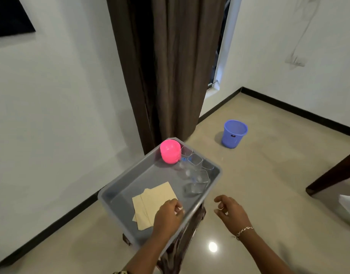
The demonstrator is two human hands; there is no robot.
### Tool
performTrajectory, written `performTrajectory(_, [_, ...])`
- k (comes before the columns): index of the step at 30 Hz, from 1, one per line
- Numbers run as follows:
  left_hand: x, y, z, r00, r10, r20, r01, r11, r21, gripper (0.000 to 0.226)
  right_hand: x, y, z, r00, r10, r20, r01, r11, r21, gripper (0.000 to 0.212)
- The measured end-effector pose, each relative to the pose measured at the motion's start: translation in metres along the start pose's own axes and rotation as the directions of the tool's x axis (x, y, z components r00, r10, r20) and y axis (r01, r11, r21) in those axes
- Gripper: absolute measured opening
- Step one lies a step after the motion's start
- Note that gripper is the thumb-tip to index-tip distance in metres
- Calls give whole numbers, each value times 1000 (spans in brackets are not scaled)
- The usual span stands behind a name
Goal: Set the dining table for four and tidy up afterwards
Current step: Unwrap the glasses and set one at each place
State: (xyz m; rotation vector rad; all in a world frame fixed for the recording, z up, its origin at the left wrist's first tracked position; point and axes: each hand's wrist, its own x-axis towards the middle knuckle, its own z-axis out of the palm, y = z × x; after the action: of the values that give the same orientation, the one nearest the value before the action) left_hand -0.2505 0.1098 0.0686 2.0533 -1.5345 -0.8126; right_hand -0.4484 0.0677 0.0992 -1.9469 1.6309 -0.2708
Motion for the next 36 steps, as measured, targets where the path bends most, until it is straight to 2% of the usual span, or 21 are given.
performTrajectory(6, [35,-23,-3,989,-92,114,96,995,-33,17,57,12,2,987,158,-13,-157,984,82,18])
performTrajectory(12, [87,-17,4,976,-131,172,135,991,-12,29,124,30,-6,978,207,6,-206,971,123,25])
performTrajectory(20, [156,4,37,943,-161,292,133,984,114,56,200,71,-11,976,195,100,-203,976,76,35])
performTrajectory(27, [190,-5,74,906,-180,382,89,966,243,89,247,85,14,963,77,258,-105,990,97,67])
performTrajectory(32, [203,-13,99,889,-135,438,90,988,123,96,262,96,40,975,6,222,-54,976,210,72])
performTrajectory(36, [209,-14,114,895,-96,435,99,995,16,87,264,100,50,985,-10,174,-33,969,244,70])
